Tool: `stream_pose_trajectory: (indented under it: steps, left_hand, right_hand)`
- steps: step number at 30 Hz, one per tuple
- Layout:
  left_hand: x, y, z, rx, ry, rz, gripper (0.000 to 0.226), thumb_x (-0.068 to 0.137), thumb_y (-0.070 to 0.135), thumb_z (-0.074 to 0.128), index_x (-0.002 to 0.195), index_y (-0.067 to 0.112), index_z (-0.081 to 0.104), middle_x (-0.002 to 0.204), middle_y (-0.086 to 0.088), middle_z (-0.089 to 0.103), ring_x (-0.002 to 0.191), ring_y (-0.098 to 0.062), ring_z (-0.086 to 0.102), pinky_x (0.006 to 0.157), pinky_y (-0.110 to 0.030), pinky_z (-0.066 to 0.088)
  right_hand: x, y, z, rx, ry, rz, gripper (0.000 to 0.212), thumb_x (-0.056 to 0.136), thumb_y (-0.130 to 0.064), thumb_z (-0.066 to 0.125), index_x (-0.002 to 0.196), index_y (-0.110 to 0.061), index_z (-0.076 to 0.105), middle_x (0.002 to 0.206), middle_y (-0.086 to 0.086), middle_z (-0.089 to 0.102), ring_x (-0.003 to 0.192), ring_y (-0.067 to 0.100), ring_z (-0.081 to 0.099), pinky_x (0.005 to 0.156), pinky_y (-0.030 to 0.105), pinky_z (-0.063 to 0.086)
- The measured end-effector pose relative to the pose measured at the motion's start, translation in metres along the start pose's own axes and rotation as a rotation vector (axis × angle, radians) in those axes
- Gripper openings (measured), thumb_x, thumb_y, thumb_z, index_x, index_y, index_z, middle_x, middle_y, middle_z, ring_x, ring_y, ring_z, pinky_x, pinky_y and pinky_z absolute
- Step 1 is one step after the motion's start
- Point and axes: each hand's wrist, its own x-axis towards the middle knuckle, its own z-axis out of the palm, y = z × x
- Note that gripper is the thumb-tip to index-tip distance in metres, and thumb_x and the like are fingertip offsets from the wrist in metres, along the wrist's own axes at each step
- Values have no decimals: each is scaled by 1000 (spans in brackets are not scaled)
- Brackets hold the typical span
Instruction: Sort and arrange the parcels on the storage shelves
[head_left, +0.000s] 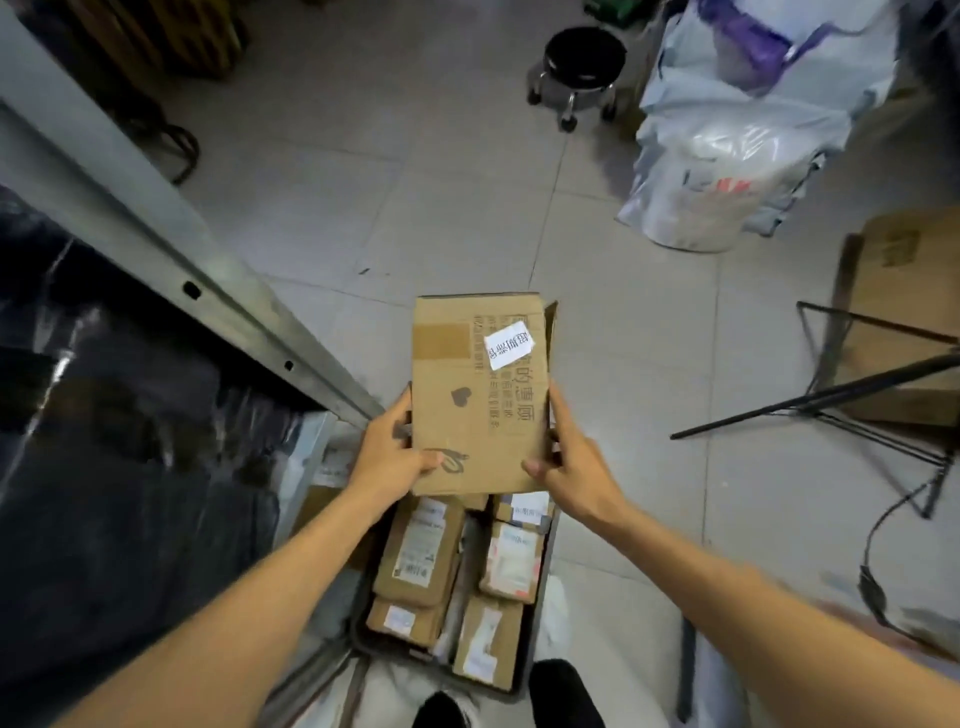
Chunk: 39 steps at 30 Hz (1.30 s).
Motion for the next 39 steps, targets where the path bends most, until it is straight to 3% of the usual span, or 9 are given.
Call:
stream_pose_trajectory:
  steps: [2,7,10,15,22,28,33,36,39]
  left_hand:
    - [28,-33,9,-6,22,-51,93,74,-20,66,146,31,36,109,14,55,107,-10,53,56,-8,47]
    - [97,-119,37,56,8,-134,91,72,-23,65,147,22,37,116,9,48,115,-16,53,58,-12,48]
    - [135,-154,54,103,-26,-163,91,74,-20,66,148,22,34,121,11,43,90,-5,57,49,-8,47]
    - [185,-200,60,174,-36,-185,94,74,-14,68,148,32,33,137,6,49,109,-15,57,66,-21,49]
    - [204,-233,64,226,-47,-220,97,74,-12,68,148,37,31,138,4,50,120,-22,55,94,-46,53]
    - [202,-232,73,348,-75,-191,86,73,-6,72,144,29,38,122,5,54,116,-23,55,91,-47,54]
    - [193,-203,72,596,-82,-158,60,72,11,75,126,19,51,121,-6,58,111,-27,57,91,-46,53]
    - [178,-162,73,743,-123,-115,54,80,14,71,130,15,51,126,-6,56,114,-26,56,95,-41,50]
    - [153,-101,71,799,-219,-83,36,82,16,71,117,18,60,120,-4,59,108,-21,57,94,-36,50]
  right_hand:
    - [30,32,26,-3,-24,25,99,87,-5,60,153,-37,-7,145,3,43,128,26,46,103,51,43]
    - [77,117,92,93,-34,132,95,90,-1,59,154,-30,-5,149,0,39,130,21,44,106,46,43]
    - [97,159,117,140,21,188,93,88,-1,62,154,-29,3,137,-5,49,119,15,50,99,42,49]
    - [124,197,154,205,70,262,92,86,-2,66,154,-28,10,123,-13,51,108,8,51,93,32,50]
    - [148,221,184,171,69,285,94,82,1,67,153,-26,12,132,1,56,120,22,54,99,48,49]
    - [147,228,178,118,12,325,84,85,-3,67,150,-22,17,131,-2,54,107,14,53,86,30,50]
    - [140,203,157,9,-23,335,65,86,-14,70,137,-16,31,129,8,56,113,28,58,87,37,51]
    - [128,170,121,-167,-75,310,62,84,-27,71,135,-13,38,131,9,54,115,27,55,86,37,49]
    - [114,124,68,-339,-171,243,56,83,-33,70,129,-11,48,131,8,54,116,27,53,89,36,47]
